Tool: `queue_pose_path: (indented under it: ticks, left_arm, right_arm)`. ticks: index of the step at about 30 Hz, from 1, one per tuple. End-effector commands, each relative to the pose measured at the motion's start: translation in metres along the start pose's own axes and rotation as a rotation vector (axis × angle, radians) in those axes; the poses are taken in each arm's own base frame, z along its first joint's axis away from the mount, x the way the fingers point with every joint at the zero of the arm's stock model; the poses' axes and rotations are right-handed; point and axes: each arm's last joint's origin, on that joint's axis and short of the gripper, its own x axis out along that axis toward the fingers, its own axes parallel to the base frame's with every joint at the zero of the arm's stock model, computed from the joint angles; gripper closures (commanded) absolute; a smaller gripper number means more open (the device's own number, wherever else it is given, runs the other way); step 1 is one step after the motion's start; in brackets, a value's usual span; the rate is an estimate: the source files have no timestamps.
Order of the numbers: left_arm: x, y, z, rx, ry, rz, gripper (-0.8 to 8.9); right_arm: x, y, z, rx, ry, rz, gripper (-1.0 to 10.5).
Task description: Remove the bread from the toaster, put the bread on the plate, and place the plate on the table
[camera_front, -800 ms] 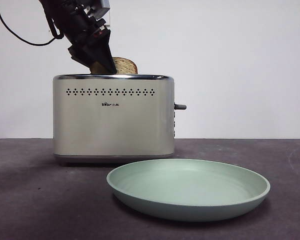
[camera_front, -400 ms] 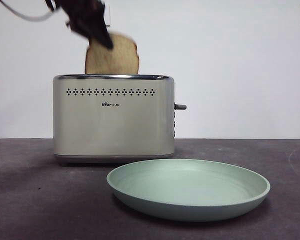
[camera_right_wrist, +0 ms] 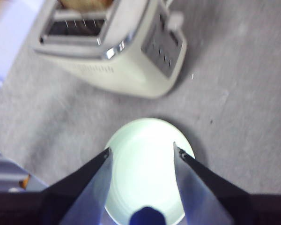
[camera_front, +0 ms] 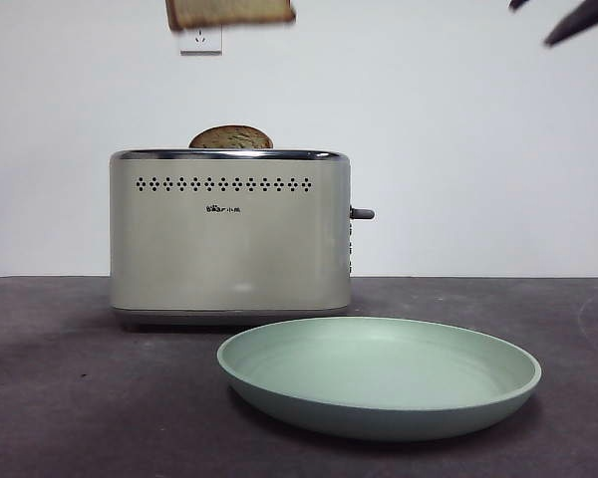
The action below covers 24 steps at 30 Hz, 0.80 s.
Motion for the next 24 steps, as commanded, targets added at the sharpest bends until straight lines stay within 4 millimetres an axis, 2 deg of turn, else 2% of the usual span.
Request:
queue_pose_path:
  ticks: [1,9,13,19,24]
  left_arm:
    - [-0.014,-0.012,0.001,-0.031,-0.011,-0.016,8.21]
    - [-0.033,-0.031,-0.012,-0.074,0.05,-0.055,8.2]
    - [-0.036,-0.046,-0.027,-0.08,0.024,-0.038,8.2]
    - [-0.028,-0.06,-0.078,-0.188,-0.035,0.073,8.21]
    - [-0.038,-0.073,-0.121,-0.289,-0.162,0.157,8.21]
  right_arm:
    - [0.015,-0.005,0.001,-0.011,0.061,-0.025,7.3]
    - [0.063,-0.017,-0.008,0.008,0.253,-0.11,7.3]
    - [0.082,-0.02,-0.014,-0.006,0.313,-0.15,7.3]
    - [0.102,-0.032,-0.028,0.007,0.372,-0.155,7.3]
    - [0.122,-0.046,-0.047,0.012,0.381,-0.153,7.3]
